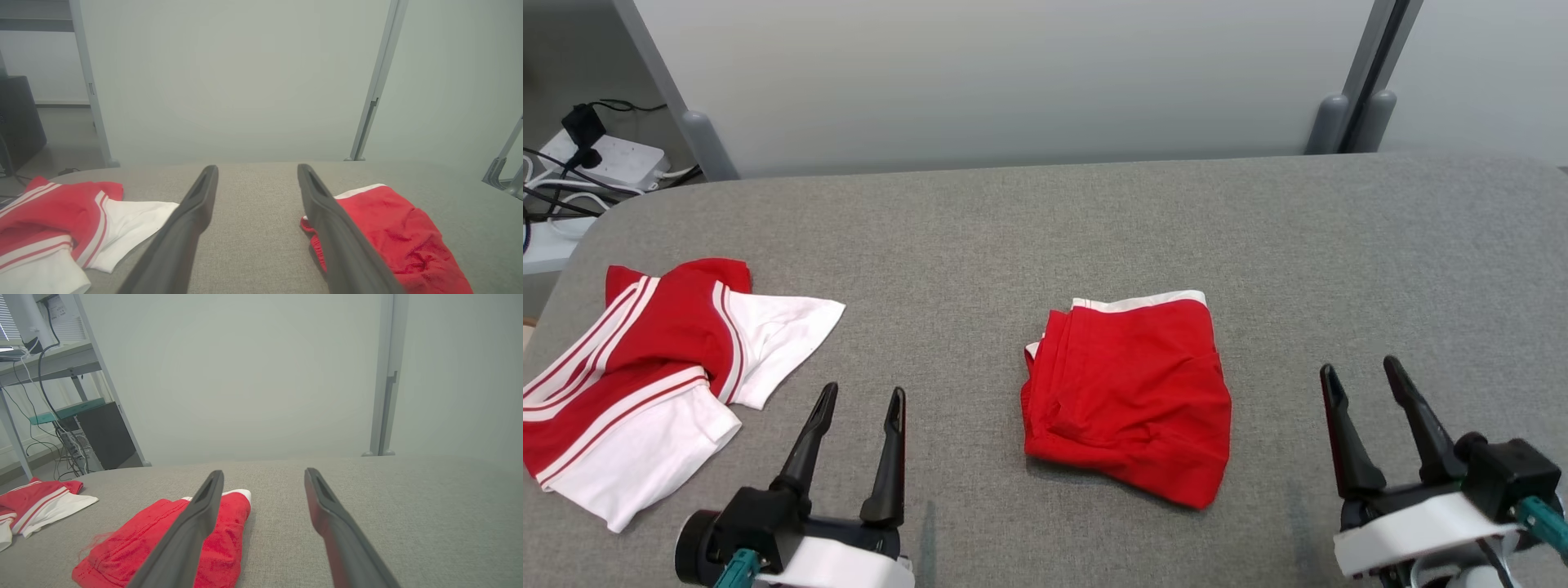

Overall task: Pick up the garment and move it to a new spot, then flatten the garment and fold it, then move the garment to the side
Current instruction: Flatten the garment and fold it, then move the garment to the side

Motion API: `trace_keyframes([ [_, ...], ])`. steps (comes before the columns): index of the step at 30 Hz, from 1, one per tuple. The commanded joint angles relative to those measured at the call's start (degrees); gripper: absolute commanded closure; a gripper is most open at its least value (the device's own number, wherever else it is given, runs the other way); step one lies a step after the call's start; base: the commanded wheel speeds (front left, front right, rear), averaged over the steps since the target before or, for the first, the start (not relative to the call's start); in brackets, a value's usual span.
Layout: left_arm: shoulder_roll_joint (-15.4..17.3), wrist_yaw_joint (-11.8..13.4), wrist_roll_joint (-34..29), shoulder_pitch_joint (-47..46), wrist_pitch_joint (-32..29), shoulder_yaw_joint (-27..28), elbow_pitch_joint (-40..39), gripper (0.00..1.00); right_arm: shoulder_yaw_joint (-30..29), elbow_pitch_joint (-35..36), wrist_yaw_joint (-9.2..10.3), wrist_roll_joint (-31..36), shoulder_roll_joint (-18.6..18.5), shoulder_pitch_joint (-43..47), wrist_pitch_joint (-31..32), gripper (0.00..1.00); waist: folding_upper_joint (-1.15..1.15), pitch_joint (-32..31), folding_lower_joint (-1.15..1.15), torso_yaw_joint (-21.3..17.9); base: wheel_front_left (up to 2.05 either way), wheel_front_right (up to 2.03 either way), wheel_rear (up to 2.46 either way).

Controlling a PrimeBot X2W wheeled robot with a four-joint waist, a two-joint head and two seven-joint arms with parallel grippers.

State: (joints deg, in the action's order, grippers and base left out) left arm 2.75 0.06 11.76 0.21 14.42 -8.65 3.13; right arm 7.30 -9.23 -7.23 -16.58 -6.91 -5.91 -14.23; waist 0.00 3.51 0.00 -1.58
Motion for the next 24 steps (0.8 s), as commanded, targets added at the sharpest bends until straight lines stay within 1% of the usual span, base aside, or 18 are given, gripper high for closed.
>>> trace_keyframes([
  [1,0.1,0.3,0.5,-0.1,0.6,2.2,-0.7,0.0,0.6,1.9,-0.25,0.4,0.3,1.2,-0.8,0.0,0.0,-0.7,0.0,0.2,0.0,0.0,0.0],
  [9,0.1,0.2,0.9,3.4,0.6,2.9,-0.2,0.0,0.0,3.1,-0.25,-1.4,0.7,7.6,-0.8,0.0,0.0,-2.7,0.0,0.4,0.0,0.0,0.0],
  [18,0.1,0.1,0.8,4.3,0.6,2.9,-0.1,0.0,0.8,2.8,-0.25,-2.9,0.3,8.8,-0.8,0.0,0.0,-3.0,0.0,0.6,0.0,0.0,0.0],
  [22,0.1,0.0,0.3,4.1,0.6,2.6,-0.3,0.0,2.1,1.3,-0.25,-5.8,0.1,8.0,-0.8,0.0,0.0,-2.4,0.0,1.1,0.0,0.0,0.0],
  [24,0.1,0.0,0.2,3.9,0.6,2.3,-0.5,0.0,3.6,-0.3,-0.25,-8.6,-0.2,6.9,-0.8,0.0,0.0,-2.1,0.0,1.3,0.0,0.0,0.0],
])
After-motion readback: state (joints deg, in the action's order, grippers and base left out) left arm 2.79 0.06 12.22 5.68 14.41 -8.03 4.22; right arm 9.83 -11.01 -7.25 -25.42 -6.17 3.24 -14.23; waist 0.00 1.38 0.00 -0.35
